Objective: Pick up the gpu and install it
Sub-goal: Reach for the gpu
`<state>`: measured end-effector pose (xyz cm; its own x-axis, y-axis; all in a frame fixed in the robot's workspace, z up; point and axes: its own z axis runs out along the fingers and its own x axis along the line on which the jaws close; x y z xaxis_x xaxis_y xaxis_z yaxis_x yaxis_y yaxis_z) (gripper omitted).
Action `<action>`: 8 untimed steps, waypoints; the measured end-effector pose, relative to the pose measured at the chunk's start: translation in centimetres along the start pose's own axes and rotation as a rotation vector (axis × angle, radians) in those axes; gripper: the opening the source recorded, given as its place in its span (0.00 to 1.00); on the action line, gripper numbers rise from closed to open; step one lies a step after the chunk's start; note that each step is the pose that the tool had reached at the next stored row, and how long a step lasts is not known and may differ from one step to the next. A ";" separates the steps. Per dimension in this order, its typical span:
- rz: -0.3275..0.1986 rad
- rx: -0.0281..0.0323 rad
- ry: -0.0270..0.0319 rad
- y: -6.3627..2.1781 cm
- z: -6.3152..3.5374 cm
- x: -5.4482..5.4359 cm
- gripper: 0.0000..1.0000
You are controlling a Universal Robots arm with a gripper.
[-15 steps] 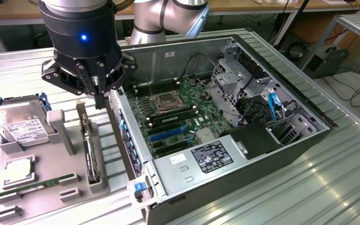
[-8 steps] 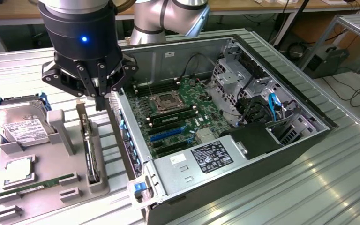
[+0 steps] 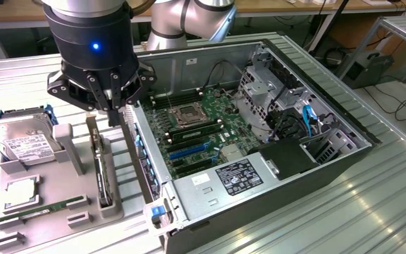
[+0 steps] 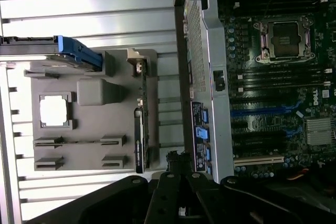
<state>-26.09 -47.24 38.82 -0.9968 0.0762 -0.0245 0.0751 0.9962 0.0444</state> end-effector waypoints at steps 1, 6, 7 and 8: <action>0.000 0.0001 0.0000 -0.04 0.00 0.0 0.11; 0.000 0.0001 0.0001 -0.23 -0.01 0.0 0.11; 0.000 0.0000 0.0001 -0.28 -0.01 0.0 0.11; 0.000 0.0000 0.0000 -0.32 -0.01 0.0 0.11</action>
<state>-26.09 -47.57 38.81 -0.9968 0.0762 -0.0245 0.0751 0.9962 0.0444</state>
